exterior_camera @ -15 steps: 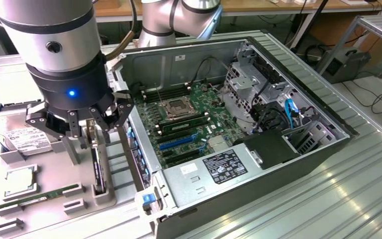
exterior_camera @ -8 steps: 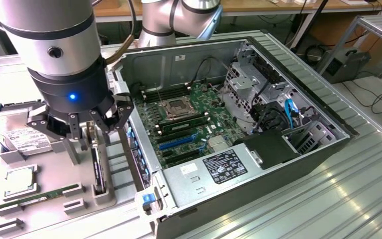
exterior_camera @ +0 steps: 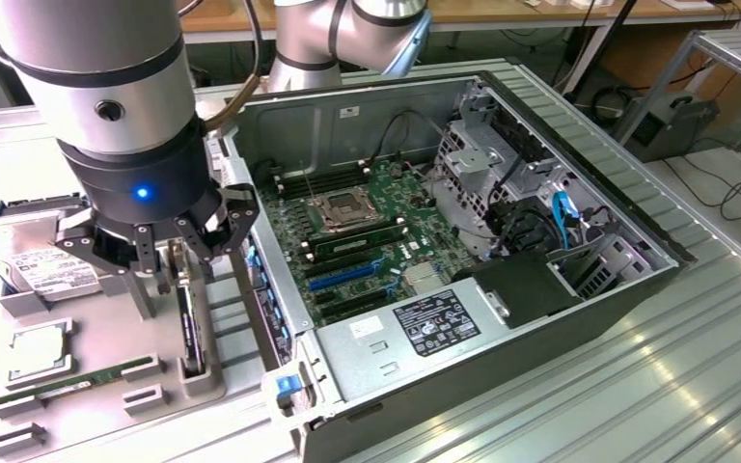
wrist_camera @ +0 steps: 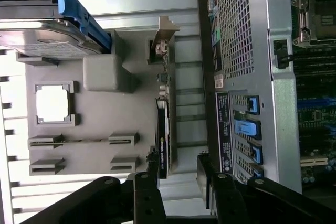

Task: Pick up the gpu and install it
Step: 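Pick up the gpu and move the gpu toward the slot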

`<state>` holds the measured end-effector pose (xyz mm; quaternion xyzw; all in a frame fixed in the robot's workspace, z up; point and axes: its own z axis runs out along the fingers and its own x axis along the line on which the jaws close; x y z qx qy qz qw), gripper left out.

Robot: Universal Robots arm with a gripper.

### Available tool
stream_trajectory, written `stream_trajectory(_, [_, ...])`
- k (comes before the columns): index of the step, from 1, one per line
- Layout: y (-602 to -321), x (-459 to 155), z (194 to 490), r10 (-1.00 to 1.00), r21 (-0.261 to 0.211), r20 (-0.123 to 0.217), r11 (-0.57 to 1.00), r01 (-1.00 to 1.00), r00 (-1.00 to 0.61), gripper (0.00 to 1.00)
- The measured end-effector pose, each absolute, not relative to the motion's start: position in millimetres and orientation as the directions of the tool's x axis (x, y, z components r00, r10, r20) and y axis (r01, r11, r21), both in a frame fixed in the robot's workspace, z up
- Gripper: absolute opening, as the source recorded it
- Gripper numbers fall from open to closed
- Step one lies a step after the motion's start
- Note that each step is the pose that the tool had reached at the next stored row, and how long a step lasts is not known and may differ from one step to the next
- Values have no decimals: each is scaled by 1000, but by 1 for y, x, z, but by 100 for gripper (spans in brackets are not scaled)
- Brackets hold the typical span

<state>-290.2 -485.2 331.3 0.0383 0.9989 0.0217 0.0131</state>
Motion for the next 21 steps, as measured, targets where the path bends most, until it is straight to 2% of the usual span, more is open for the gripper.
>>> stream_trajectory(21, [-481,-292,317,77,44,-24,996,76,-997,42])
